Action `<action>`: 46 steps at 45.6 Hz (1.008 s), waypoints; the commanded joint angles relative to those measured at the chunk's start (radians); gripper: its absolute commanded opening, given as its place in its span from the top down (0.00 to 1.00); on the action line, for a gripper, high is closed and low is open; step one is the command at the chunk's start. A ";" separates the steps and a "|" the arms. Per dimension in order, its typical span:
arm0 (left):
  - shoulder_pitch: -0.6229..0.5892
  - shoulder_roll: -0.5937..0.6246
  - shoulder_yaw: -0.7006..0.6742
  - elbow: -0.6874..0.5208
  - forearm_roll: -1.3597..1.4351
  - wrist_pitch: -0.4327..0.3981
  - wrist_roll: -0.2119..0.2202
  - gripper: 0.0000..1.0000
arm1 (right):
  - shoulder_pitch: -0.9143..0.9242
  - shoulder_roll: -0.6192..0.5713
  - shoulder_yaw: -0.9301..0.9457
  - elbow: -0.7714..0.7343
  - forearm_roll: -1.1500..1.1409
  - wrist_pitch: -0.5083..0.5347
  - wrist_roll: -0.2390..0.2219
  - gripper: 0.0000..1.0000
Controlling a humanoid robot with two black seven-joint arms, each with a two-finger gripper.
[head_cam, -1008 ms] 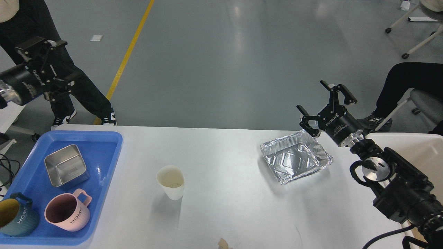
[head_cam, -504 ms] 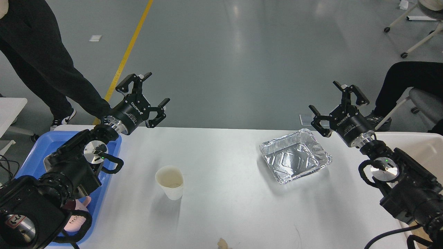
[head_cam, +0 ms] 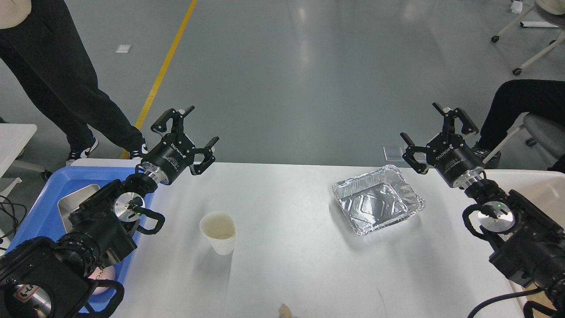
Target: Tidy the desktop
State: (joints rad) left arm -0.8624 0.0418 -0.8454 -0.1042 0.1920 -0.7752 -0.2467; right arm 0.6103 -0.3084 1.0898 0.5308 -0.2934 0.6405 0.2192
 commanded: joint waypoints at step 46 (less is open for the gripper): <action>0.089 -0.079 0.002 -0.003 0.006 0.001 -0.057 0.04 | -0.146 -1.364 -0.487 1.042 -0.552 -0.022 -0.233 0.00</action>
State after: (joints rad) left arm -0.7798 -0.0408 -0.8446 -0.1075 0.1993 -0.7748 -0.2981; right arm 0.4656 -1.7695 0.6042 1.6195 -0.8414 0.6814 0.0356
